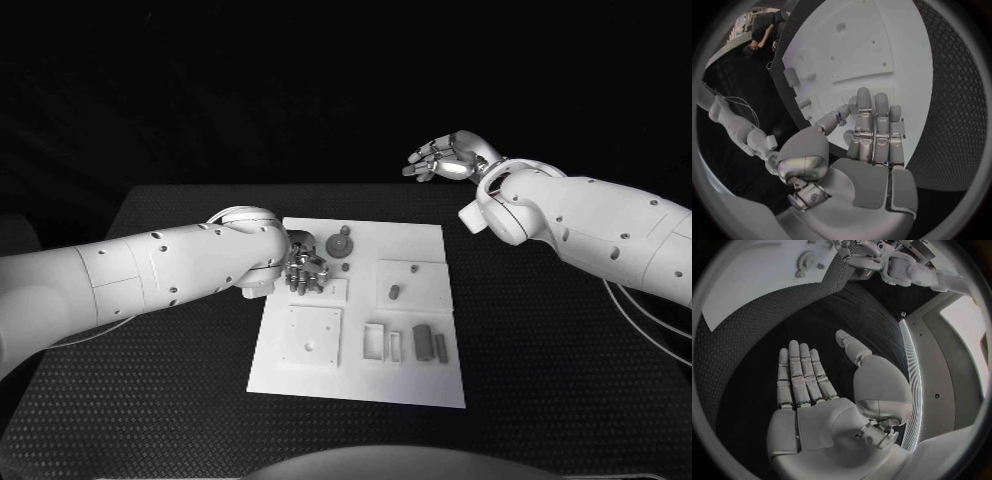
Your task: Assemble the parts on the task board
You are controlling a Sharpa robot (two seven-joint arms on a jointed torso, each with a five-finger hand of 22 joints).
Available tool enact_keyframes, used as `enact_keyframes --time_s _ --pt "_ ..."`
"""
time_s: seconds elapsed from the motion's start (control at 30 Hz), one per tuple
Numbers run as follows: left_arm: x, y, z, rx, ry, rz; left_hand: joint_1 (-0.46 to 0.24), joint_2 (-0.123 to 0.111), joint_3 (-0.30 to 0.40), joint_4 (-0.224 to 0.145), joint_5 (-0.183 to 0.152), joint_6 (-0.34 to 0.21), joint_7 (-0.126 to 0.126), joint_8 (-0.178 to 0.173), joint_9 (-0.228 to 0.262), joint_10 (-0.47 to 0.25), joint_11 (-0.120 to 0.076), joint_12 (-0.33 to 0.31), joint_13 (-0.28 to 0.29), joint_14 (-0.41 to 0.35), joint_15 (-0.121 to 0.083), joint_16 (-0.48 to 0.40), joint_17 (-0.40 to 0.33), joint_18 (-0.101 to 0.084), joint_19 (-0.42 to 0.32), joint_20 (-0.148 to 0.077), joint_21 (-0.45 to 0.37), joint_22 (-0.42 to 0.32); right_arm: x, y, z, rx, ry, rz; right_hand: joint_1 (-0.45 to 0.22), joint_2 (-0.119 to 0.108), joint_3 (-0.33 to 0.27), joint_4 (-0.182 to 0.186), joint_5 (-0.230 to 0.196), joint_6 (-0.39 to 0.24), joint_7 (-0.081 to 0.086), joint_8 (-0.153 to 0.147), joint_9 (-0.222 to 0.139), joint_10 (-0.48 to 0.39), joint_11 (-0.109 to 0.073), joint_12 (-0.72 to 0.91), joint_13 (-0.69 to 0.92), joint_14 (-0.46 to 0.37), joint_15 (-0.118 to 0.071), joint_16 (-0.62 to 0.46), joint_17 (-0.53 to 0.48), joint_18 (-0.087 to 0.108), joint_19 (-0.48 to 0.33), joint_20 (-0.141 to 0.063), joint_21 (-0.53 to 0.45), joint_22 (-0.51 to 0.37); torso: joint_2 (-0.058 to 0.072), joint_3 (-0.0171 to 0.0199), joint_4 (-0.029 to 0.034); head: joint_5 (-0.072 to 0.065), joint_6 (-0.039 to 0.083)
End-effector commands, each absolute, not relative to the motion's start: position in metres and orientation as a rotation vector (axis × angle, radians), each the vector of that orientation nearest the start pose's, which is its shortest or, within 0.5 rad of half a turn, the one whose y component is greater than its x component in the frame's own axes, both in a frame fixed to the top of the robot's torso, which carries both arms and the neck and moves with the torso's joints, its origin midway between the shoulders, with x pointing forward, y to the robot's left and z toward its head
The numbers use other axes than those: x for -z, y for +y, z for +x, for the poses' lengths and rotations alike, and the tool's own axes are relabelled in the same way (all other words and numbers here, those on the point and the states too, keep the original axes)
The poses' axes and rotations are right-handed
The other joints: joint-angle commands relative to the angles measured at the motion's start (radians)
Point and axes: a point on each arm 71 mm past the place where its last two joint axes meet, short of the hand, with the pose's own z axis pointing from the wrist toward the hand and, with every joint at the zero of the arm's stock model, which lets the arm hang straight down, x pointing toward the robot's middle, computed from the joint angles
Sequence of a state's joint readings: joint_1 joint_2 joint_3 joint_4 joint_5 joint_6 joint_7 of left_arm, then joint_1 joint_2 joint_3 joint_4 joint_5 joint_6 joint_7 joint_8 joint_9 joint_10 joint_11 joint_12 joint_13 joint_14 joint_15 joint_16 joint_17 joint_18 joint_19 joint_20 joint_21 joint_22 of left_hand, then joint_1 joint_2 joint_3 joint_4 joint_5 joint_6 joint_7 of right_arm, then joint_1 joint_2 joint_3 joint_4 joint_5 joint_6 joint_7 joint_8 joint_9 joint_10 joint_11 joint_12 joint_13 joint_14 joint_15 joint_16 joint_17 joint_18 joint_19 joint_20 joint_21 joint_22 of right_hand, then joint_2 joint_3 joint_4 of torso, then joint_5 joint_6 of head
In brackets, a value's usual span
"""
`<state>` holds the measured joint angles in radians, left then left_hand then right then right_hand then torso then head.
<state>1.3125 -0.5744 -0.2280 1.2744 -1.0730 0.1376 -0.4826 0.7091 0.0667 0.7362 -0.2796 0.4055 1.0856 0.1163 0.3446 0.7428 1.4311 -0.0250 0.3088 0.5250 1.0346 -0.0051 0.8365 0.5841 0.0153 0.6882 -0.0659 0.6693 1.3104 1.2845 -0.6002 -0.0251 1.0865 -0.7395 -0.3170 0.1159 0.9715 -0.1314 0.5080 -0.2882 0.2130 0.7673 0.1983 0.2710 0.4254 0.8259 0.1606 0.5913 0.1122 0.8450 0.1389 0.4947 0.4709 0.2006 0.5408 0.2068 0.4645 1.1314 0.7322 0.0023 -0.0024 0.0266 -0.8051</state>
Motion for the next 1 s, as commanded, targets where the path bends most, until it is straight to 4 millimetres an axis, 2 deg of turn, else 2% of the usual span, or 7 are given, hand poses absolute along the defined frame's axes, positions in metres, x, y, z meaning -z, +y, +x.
enact_keyframes --time_s 0.03,0.6,1.0 --pt "0.259 0.152 0.502 0.321 2.421 0.035 0.0 0.005 0.0 0.005 -0.006 0.088 -0.083 0.002 0.001 0.002 -0.004 0.004 0.002 0.007 -0.001 0.004 -0.002 -0.015 -0.008 -0.032 -0.007 0.017 0.157 -0.208 0.576 -0.972 1.584 0.476 -0.002 0.009 -0.004 -0.001 0.003 0.001 0.02 0.004 -0.002 0.005 0.002 -0.007 -0.001 -0.002 0.009 -0.006 -0.002 -0.007 -0.006 0.002 -0.006 0.001 0.0 -0.0004 0.0 -0.002 0.001" --pt "0.261 0.149 0.501 0.333 2.402 0.033 0.0 0.011 0.0 0.011 -0.01 0.091 -0.084 0.001 0.004 0.004 -0.005 0.005 0.002 0.01 -0.002 0.006 -0.003 -0.015 -0.006 -0.033 -0.004 0.017 0.157 -0.207 0.576 -0.973 1.584 0.476 -0.004 0.01 -0.005 0.0 0.004 0.001 0.02 0.004 -0.003 0.006 0.002 -0.007 -0.004 -0.002 0.009 -0.007 -0.002 -0.007 -0.007 0.003 -0.007 0.002 0.0 -0.0003 0.0005 -0.005 -0.001" --pt "0.258 0.16 0.5 0.344 2.363 -0.017 0.001 0.011 0.002 0.01 -0.009 0.092 -0.084 -0.001 0.005 0.004 -0.005 0.005 0.002 0.01 -0.002 0.006 -0.004 -0.015 -0.006 -0.033 -0.003 0.016 0.157 -0.21 0.576 -0.97 1.581 0.481 -0.012 0.013 -0.007 0.002 0.008 0.001 0.02 0.005 -0.005 0.007 0.002 -0.008 -0.008 -0.002 0.009 -0.009 -0.004 -0.008 -0.007 0.004 -0.009 0.004 -0.001 -0.0004 0.0015 -0.005 0.003"
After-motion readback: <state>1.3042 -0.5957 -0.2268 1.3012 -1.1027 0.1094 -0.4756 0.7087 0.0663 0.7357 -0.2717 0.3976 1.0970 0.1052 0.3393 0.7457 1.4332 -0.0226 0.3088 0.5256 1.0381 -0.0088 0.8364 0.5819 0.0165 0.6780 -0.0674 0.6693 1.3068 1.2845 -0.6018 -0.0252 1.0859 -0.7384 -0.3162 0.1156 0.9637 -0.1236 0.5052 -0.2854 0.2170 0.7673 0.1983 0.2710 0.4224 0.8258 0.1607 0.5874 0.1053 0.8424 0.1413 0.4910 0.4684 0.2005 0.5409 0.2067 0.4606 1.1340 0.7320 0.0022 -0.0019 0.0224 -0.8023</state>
